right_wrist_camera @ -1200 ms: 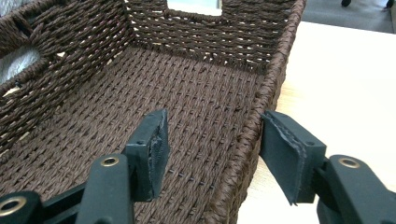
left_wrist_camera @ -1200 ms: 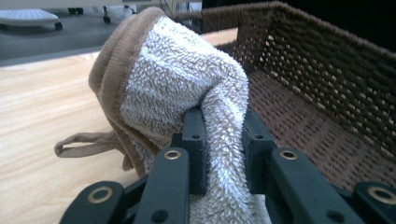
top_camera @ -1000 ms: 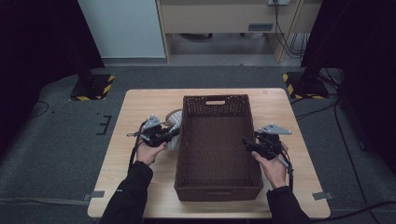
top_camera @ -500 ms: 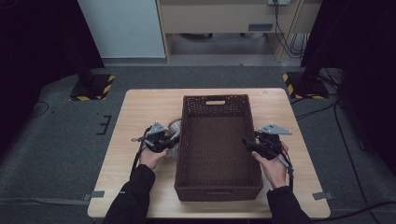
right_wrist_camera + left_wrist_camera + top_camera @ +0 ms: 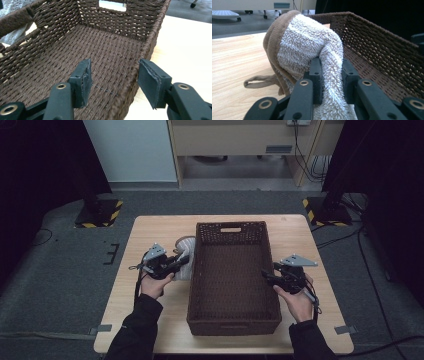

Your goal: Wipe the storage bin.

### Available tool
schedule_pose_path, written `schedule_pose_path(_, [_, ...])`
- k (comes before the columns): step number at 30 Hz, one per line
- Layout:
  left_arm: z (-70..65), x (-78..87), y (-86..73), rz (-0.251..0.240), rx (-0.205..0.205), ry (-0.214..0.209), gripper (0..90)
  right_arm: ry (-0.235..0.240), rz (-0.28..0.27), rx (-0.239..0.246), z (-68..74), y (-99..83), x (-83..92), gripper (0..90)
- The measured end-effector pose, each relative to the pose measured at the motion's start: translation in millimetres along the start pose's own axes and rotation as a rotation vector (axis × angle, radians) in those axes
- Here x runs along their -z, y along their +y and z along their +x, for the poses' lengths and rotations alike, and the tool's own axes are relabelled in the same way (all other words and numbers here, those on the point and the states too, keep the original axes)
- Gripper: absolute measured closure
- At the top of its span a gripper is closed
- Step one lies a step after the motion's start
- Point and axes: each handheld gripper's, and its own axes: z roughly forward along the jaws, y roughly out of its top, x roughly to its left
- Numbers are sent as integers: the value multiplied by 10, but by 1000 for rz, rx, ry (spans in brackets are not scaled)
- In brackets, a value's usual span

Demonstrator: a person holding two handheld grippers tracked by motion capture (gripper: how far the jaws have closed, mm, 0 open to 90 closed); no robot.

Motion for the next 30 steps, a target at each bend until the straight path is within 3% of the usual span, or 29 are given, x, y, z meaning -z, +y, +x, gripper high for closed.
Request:
schedule_pose_path(10, [-6, -80, -190, 76, -15, 5, 739, -2, 44, 6, -19, -67, 0, 525])
schedule_pose_path(14, [-6, -181, -298, 148, -31, 15, 740, -5, 49, -2, -18, -79, -5, 534])
schedule_pose_path(21, [6, -298, -462, 221, -51, 33, 739, -5, 55, 5, -23, -91, -4, 539])
schedule_pose_path(24, [-5, -312, -474, 227, -54, 39, 739, -6, 55, 5, -22, -95, -7, 537])
schedule_pose_path(28, [18, -235, -427, 182, 4, 28, 740, -6, 55, 5, -16, -96, -7, 528])
schedule_pose_path(30, [11, -174, -380, 146, 14, 28, 741, -8, 52, 3, -11, -97, -9, 524])
